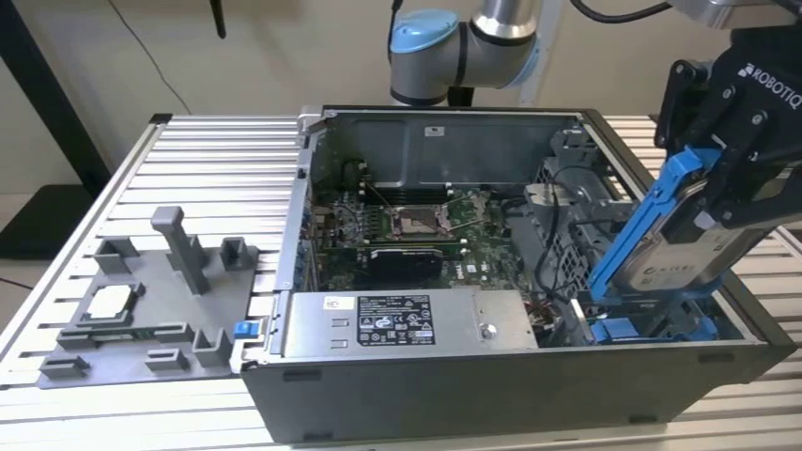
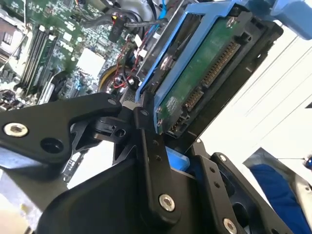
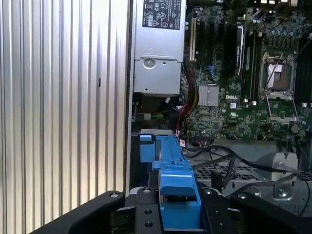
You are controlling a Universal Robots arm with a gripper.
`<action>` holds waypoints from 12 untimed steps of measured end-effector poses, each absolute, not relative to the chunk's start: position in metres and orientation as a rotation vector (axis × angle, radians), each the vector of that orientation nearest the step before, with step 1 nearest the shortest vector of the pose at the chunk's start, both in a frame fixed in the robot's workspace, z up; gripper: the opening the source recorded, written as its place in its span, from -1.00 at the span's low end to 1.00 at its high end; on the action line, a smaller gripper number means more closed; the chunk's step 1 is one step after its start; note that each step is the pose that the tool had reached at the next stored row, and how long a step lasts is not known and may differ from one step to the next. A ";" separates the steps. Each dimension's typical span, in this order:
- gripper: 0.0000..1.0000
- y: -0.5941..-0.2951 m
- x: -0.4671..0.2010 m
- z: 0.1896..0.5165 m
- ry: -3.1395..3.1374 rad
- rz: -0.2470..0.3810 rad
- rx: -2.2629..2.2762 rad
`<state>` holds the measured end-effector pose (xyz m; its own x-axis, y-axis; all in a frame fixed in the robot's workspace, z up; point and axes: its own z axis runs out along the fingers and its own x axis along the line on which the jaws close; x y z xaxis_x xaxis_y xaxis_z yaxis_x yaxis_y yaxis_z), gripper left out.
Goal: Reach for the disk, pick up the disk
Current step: 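Pick up the disk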
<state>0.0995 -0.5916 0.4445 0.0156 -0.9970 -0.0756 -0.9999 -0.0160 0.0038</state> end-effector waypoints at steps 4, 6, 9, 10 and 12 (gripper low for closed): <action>-1.00 -0.592 0.099 0.438 2.161 0.073 -2.197; -1.00 -0.592 0.099 0.437 2.161 0.072 -2.196; -1.00 -0.592 0.098 0.437 2.164 0.071 -2.192; -1.00 -0.593 0.098 0.437 2.167 0.071 -2.188; -1.00 -0.594 0.098 0.437 2.176 0.069 -2.182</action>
